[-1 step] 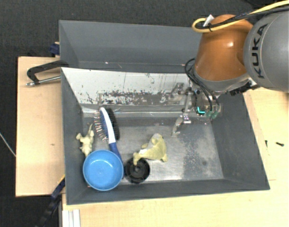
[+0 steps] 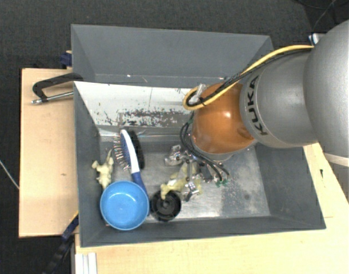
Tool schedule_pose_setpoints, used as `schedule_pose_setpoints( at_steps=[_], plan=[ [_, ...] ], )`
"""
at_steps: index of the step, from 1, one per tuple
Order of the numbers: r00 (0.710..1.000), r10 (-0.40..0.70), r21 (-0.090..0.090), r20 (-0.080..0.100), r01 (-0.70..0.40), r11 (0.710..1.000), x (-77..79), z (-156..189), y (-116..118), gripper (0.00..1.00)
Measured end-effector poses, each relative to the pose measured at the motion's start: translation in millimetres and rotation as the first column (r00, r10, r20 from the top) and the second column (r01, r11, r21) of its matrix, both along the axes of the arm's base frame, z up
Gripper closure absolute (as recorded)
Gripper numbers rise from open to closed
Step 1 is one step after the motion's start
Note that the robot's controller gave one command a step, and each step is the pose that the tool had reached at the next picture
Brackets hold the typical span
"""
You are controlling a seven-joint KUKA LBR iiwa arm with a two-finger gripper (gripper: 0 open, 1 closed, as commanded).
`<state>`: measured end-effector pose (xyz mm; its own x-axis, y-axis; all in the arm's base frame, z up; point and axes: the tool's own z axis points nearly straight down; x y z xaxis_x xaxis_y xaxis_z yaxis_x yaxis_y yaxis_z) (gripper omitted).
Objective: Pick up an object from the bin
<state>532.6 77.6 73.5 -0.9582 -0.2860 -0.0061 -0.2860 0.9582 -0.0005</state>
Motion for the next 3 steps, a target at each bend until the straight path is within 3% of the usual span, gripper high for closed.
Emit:
schedule_pose_setpoints(
  at_steps=[1,2,3],
  plan=[
    [0.882,0.472,-0.002,0.002,-0.472,0.882,-4.5,28,-9,0.0],
    [0.668,0.744,-0.004,0.001,-0.744,0.668,16.8,27,-8,0.0],
    [0.347,0.938,0.0,-0.011,-0.938,0.347,26.6,1,18,0.0]
  ],
)
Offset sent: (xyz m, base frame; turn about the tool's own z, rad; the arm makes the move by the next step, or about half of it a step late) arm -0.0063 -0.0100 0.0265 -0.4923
